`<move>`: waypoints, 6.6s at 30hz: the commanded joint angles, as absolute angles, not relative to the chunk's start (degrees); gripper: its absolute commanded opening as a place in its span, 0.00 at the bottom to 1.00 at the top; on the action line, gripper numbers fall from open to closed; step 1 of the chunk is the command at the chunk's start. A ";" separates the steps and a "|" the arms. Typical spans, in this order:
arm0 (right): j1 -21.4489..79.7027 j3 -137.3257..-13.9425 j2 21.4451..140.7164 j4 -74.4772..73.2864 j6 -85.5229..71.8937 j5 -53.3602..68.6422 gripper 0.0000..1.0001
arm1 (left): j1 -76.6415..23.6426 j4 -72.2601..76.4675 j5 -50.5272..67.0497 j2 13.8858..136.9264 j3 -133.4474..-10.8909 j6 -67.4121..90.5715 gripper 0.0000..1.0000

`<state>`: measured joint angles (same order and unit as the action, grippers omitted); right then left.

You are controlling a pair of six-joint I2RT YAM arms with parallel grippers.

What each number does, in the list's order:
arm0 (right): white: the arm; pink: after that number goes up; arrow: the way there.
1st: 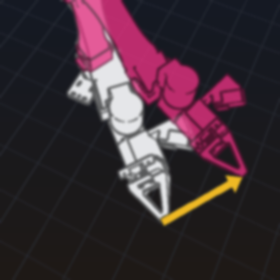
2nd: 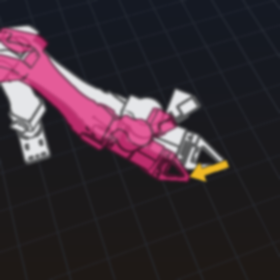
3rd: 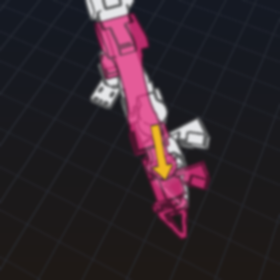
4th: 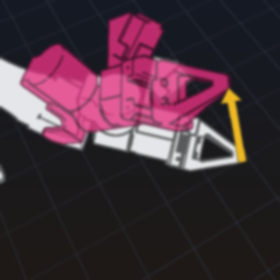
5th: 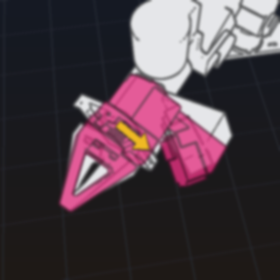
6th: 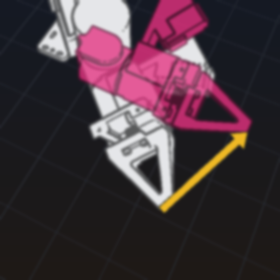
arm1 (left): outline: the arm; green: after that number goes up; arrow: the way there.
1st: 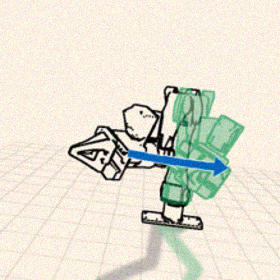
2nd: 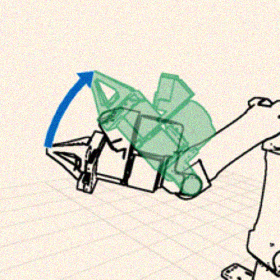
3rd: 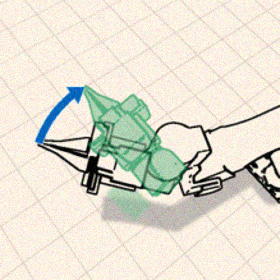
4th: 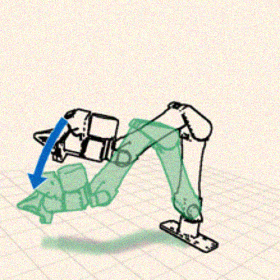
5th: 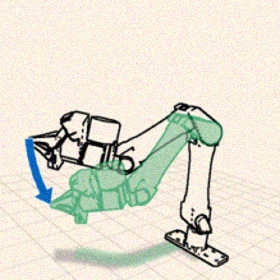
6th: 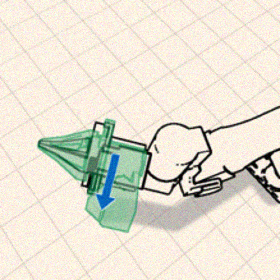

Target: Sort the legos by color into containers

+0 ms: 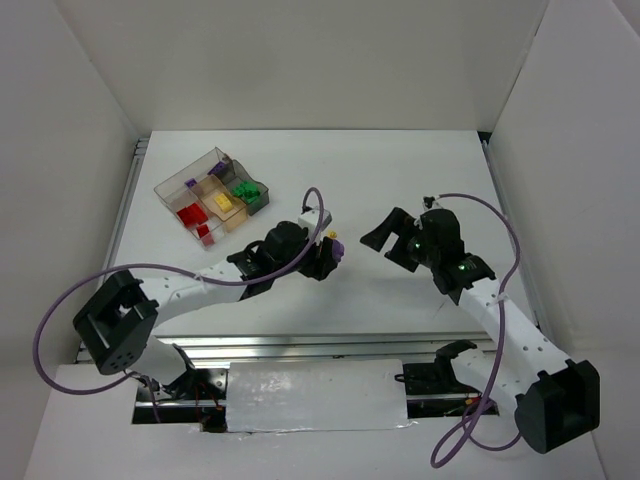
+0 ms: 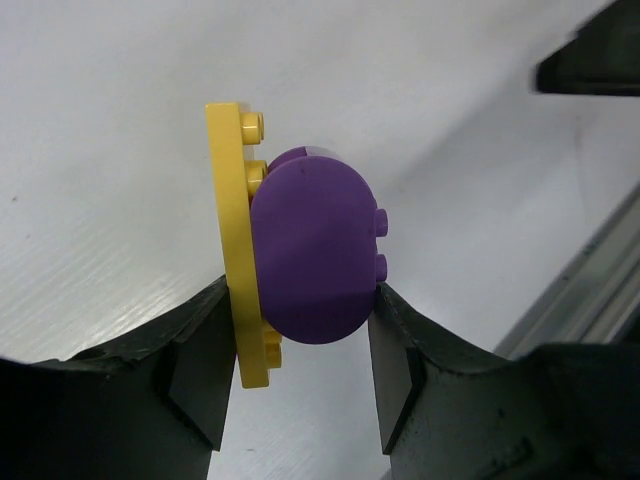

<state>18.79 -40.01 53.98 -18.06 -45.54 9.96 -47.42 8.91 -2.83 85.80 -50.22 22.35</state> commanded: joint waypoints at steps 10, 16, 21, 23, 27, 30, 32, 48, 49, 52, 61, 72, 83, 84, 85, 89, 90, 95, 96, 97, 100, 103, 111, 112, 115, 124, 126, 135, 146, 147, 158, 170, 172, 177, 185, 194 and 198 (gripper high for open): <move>24.34 -38.32 58.36 -4.58 -49.22 20.03 0.93 | -47.64 24.17 8.96 77.78 -45.79 20.22 0.00; 28.38 -39.11 61.17 -2.73 -49.04 19.07 0.80 | -47.90 24.00 10.01 77.70 -46.49 20.21 0.00; 28.74 -38.15 61.52 -0.18 -49.48 19.60 0.31 | -48.08 23.03 9.32 77.26 -46.67 20.21 0.06; 28.74 -38.23 61.26 -0.26 -49.57 19.60 0.08 | -48.08 22.77 8.27 76.73 -46.41 20.30 0.11; 28.65 -37.71 59.77 1.66 -47.64 20.65 0.00 | -48.08 20.57 6.51 76.29 -47.37 20.83 0.78; 27.87 -37.00 58.27 3.59 -44.39 20.04 0.00 | -48.08 17.16 7.03 75.06 -49.04 21.01 0.99; 25.94 -36.48 57.66 4.48 -42.03 20.13 0.00 | -48.08 11.72 6.94 73.74 -53.41 19.17 1.00; 22.15 -30.15 40.88 20.65 -23.91 58.70 0.00 | -48.25 -18.46 25.48 65.57 -68.73 13.36 1.00; 22.24 -30.32 40.26 20.74 -23.91 59.84 0.00 | -48.34 -18.11 26.36 64.87 -67.77 13.36 0.99; 22.24 -31.02 40.51 22.49 -25.74 62.48 0.00 | -49.13 -16.09 34.24 63.90 -66.45 12.92 0.99; 22.24 -30.94 41.92 28.30 -29.44 66.62 0.00 | -49.57 -10.46 41.83 63.99 -64.16 14.24 0.90; 23.55 -31.29 44.03 31.91 -32.26 66.80 0.00 | -49.57 -6.41 37.10 66.18 -64.42 17.66 0.41; 16.62 -27.17 38.50 24.34 -26.53 63.02 0.00 | -42.11 -8.09 20.32 55.30 -62.41 19.33 0.00; 15.57 -26.98 38.41 25.56 -27.06 63.19 0.00 | -40.71 -8.35 19.61 53.54 -62.32 20.12 0.00; 13.73 -26.98 38.41 25.49 -27.33 63.37 0.00 | -37.56 -8.96 18.90 53.09 -62.84 20.47 0.00; 13.36 -29.52 38.93 19.80 -26.19 57.26 0.00 | -32.00 -16.92 -0.49 54.57 -67.05 25.21 0.00; 13.45 -29.79 39.37 19.43 -26.63 55.65 0.00 | -31.21 -19.40 -7.23 57.97 -68.54 29.84 0.00; 15.46 -34.62 41.57 9.51 -29.44 40.38 0.00 | -21.02 -24.02 -20.92 71.52 -74.27 40.25 0.00; 15.82 -34.98 41.49 8.62 -29.79 38.86 0.00 | -19.96 -22.78 -22.05 75.28 -74.44 41.91 0.00; 16.08 -35.50 40.96 7.92 -30.49 37.54 0.00 | -18.47 -22.50 -23.28 76.89 -74.97 42.97 0.00; 16.61 -36.30 39.55 4.57 -30.85 35.25 0.00 | -16.18 -19.25 -27.50 83.13 -77.07 44.38 0.05; 16.79 -36.83 38.85 2.12 -29.80 35.16 0.00 | -13.98 -21.08 -30.58 89.81 -82.08 45.61 0.08; 16.88 -36.39 40.86 2.98 -30.40 35.06 0.00 | -10.99 -25.40 -31.46 100.80 -85.17 48.60 0.22; 16.96 -36.39 41.48 3.95 -30.58 36.03 0.00 | -10.81 -24.53 -31.03 101.51 -84.91 48.69 0.25; 16.88 -36.74 42.80 4.65 -31.38 37.52 0.00 | -10.20 -23.90 -30.06 104.32 -84.72 48.78 0.44; 16.88 -37.44 44.29 4.74 -31.20 39.45 0.00 | -9.76 -23.64 -32.87 102.85 -85.25 48.43 1.00; 16.88 -37.35 44.82 6.14 -31.64 40.69 0.00 | -9.76 -23.73 -33.31 100.73 -85.08 48.25 1.00; 16.61 -38.40 49.74 17.74 -40.06 48.76 0.00 | -12.38 15.07 26.72 73.33 -59.37 36.57 1.00; 18.90 -37.97 44.48 34.09 -41.40 59.94 0.00 | -35.33 27.05 55.37 70.57 -57.93 34.62 0.99; 19.07 -37.27 42.99 34.62 -41.31 59.94 0.00 | -36.46 28.46 56.59 70.84 -57.31 35.85 0.99; 19.51 -37.09 42.36 36.91 -42.63 59.24 0.00 | -41.92 32.43 57.30 74.26 -59.06 37.70 0.92; 19.95 -37.00 42.19 29.00 -36.74 54.76 0.00 | -42.89 28.49 53.45 74.27 -60.99 35.16 0.55; 19.86 -36.74 42.36 28.21 -36.30 54.58 0.00 | -42.89 27.25 52.39 74.09 -61.61 34.10 0.55; 19.95 -36.12 43.24 28.39 -36.74 55.02 0.00 | -42.89 25.58 50.72 74.00 -62.40 33.23 0.30; 19.69 -35.42 42.81 25.94 -37.79 51.17 1.00 | -42.28 18.20 37.57 71.64 -62.93 28.22 0.00; 17.49 -40.42 37.01 -0.16 -36.65 14.01 1.00 | -21.40 -7.70 6.99 72.68 -68.54 33.75 0.00; 17.32 -40.61 34.72 -5.18 -37.00 8.35 1.00 | -10.49 -25.02 -16.40 81.63 -78.38 37.78 0.00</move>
<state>17.69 -37.63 36.58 1.13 -36.99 18.41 -16.36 -10.59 3.33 76.90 -72.58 33.89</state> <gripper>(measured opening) 0.996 0.487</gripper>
